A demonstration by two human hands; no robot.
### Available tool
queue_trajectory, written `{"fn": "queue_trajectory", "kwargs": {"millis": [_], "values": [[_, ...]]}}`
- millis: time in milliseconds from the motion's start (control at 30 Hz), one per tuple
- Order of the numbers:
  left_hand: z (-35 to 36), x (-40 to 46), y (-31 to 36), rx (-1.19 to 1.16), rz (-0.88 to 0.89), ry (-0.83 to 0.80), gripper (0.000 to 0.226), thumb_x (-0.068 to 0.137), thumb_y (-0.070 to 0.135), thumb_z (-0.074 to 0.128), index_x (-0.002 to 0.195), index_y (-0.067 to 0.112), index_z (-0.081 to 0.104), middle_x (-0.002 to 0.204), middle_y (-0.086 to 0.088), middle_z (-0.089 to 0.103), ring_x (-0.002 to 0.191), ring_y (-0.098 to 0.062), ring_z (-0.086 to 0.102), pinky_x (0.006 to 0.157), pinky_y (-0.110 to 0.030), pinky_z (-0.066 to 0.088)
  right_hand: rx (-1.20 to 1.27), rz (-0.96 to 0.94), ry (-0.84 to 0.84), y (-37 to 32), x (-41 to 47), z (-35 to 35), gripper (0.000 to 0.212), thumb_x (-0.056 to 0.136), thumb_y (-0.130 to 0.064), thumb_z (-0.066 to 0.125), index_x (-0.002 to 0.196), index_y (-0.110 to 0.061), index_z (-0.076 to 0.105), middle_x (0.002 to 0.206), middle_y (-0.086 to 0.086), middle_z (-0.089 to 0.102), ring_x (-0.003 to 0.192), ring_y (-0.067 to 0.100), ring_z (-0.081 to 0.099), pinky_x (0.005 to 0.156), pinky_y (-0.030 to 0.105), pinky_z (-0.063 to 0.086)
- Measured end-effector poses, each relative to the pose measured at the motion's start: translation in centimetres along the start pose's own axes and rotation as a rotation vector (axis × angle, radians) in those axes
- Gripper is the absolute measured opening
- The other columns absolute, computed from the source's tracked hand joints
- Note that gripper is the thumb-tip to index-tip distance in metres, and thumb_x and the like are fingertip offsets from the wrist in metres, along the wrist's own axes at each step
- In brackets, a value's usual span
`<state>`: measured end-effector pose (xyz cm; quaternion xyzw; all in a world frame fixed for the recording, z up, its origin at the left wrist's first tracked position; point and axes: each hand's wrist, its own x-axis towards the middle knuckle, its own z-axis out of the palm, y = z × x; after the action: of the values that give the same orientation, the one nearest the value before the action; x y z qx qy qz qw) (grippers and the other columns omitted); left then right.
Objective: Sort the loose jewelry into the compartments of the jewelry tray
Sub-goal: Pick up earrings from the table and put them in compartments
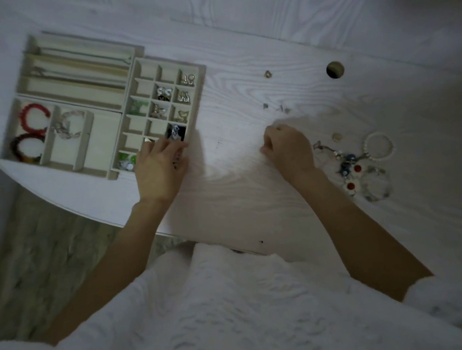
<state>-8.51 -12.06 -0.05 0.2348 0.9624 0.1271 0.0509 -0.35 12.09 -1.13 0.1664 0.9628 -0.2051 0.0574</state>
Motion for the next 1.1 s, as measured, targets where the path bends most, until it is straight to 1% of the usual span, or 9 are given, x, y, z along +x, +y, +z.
{"fn": "queue_trajectory", "kwargs": {"millis": [100,233,333,467,533,633,733,900,1100], "values": [[0.0,-0.3,0.1,-0.034,-0.024,0.019,0.033,0.079,0.013,0.069,0.112,0.015,0.068,0.104,-0.008,0.068,0.091,-0.036,0.054,0.079,-0.041,0.041,-0.052,0.002,-0.044,-0.3,0.5,-0.2,0.011,0.085,-0.011,0.061,0.082,-0.001,0.056,0.080,0.012,0.052,0.068,0.023,0.045,0.055,0.028,0.027],[0.2,-0.3,-0.1,-0.060,-0.026,0.023,0.035,0.078,0.011,0.071,0.113,0.014,0.068,0.103,-0.007,0.069,0.091,-0.035,0.054,0.078,-0.039,0.037,-0.023,-0.110,0.067,-0.9,0.3,0.0,0.022,0.058,0.015,0.064,0.061,-0.001,0.049,0.057,0.014,0.047,0.046,0.016,0.031,0.044,0.017,0.009],[0.5,-0.5,-0.4,-0.073,-0.007,0.020,0.036,0.076,0.007,0.072,0.112,0.014,0.070,0.100,-0.007,0.069,0.087,-0.033,0.055,0.075,-0.037,0.039,-0.025,-0.164,0.078,-0.8,-0.2,0.7,0.026,0.058,0.020,0.065,0.062,-0.001,0.051,0.064,0.015,0.050,0.043,0.020,0.038,0.040,0.021,0.025],[0.3,-0.2,-1.1,-0.168,0.007,0.071,0.025,0.084,0.017,0.069,0.108,0.018,0.071,0.096,-0.003,0.068,0.081,-0.025,0.052,0.073,-0.031,0.037,0.054,-0.116,0.047,-1.3,-0.4,0.8,0.010,0.077,0.009,0.062,0.075,0.000,0.059,0.089,0.015,0.054,0.057,0.020,0.049,0.052,0.027,0.042],[-0.1,0.1,-2.1,-0.227,-0.060,0.126,0.022,0.090,0.026,0.060,0.108,0.018,0.070,0.098,-0.003,0.068,0.082,-0.024,0.053,0.075,-0.033,0.039,0.200,-0.049,0.037,-3.0,0.3,-0.1,0.008,0.084,0.002,0.059,0.082,-0.005,0.060,0.090,0.009,0.058,0.066,0.016,0.051,0.061,0.026,0.045],[-0.9,0.2,-4.6,-0.254,-0.212,0.226,0.029,0.092,0.029,0.054,0.115,0.016,0.066,0.104,-0.007,0.066,0.090,-0.031,0.055,0.079,-0.039,0.042,0.530,0.073,-0.074,-6.9,2.8,-1.3,0.012,0.089,-0.005,0.059,0.092,-0.016,0.063,0.087,-0.002,0.063,0.078,0.004,0.058,0.068,0.011,0.045],[-1.1,0.3,-7.4,-0.229,-0.301,0.270,0.035,0.091,0.030,0.053,0.123,0.017,0.062,0.110,-0.008,0.065,0.096,-0.032,0.054,0.083,-0.039,0.040,0.662,0.070,-0.176,-10.7,7.0,-1.2,0.017,0.091,-0.008,0.060,0.103,-0.018,0.067,0.091,-0.011,0.063,0.084,0.001,0.058,0.074,0.012,0.047],[-0.9,1.0,-10.3,-0.170,-0.342,0.267,0.032,0.092,0.031,0.050,0.114,0.015,0.066,0.104,-0.009,0.067,0.092,-0.032,0.056,0.079,-0.038,0.039,0.415,-0.095,-0.044,-14.7,14.6,0.1,0.013,0.087,-0.009,0.064,0.096,-0.013,0.072,0.092,-0.002,0.070,0.085,0.006,0.061,0.077,0.012,0.046],[-1.0,1.3,-10.2,-0.238,-0.361,0.277,0.017,0.089,0.024,0.065,0.105,0.021,0.071,0.090,-0.003,0.068,0.079,-0.027,0.051,0.071,-0.033,0.035,-0.037,-0.181,0.017,-15.5,17.7,1.9,0.015,0.089,-0.020,0.064,0.099,-0.015,0.073,0.110,0.007,0.057,0.108,0.022,0.045,0.079,0.017,0.031]]}}
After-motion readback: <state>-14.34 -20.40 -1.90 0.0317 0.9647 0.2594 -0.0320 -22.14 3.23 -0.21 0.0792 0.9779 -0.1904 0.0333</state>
